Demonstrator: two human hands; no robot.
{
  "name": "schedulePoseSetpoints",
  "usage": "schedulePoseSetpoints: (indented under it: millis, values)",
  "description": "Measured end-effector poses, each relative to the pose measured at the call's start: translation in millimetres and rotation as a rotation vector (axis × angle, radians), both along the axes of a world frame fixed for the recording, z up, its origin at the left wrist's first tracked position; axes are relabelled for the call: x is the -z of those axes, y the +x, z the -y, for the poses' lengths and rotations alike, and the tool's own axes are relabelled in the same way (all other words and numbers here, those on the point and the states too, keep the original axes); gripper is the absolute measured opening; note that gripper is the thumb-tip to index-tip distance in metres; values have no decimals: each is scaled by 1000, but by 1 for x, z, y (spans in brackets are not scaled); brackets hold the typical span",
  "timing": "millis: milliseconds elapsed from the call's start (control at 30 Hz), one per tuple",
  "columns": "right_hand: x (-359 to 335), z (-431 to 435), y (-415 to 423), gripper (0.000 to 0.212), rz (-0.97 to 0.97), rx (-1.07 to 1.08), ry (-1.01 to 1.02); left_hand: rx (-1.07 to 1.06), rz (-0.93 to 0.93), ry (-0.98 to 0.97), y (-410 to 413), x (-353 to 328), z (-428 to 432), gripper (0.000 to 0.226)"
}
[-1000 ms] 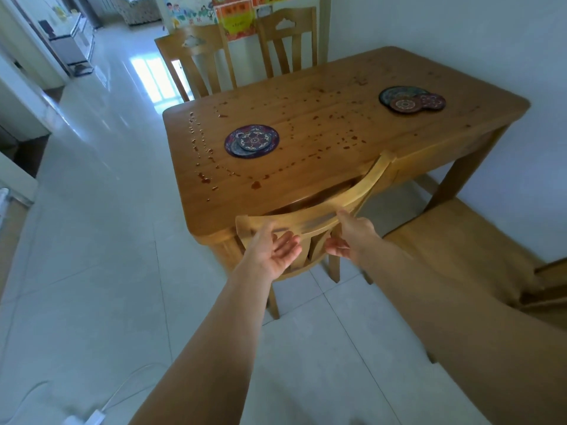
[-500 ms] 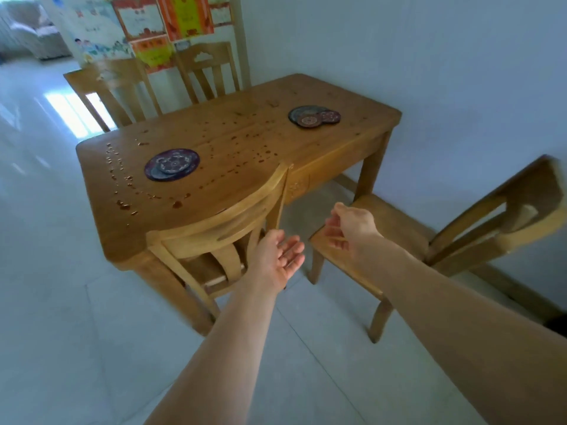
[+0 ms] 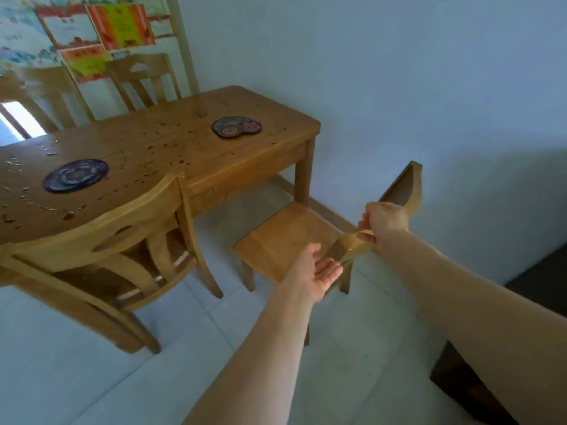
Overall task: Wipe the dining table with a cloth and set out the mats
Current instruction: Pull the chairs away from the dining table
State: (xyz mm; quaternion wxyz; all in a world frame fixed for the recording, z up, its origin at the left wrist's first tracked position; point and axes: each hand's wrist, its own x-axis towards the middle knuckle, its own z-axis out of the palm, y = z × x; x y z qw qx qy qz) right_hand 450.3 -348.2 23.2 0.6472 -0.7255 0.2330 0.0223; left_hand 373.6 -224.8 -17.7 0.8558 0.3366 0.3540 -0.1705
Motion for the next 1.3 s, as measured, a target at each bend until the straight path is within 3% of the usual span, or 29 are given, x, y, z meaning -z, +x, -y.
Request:
schedulePoseSetpoints:
  millis: [333, 600, 800, 1033, 1300]
  values:
    - [30, 78, 45, 7, -126, 72, -55, -57, -197, -49, 62, 12, 76, 71]
    - [47, 78, 74, 16, -248, -6, 24, -208, -291, -59, 90, 22, 73, 55]
    - [59, 69, 84, 29, -348, -122, 144, -325, -330, 20, 84, 29, 20, 46]
    - [74, 16, 85, 16, -404, -224, 193, -424, -310, 117, 75, 29, -54, 25]
    - [74, -5, 124, 20, -401, -209, 201, -461, -257, 66, 105, 36, -76, 26]
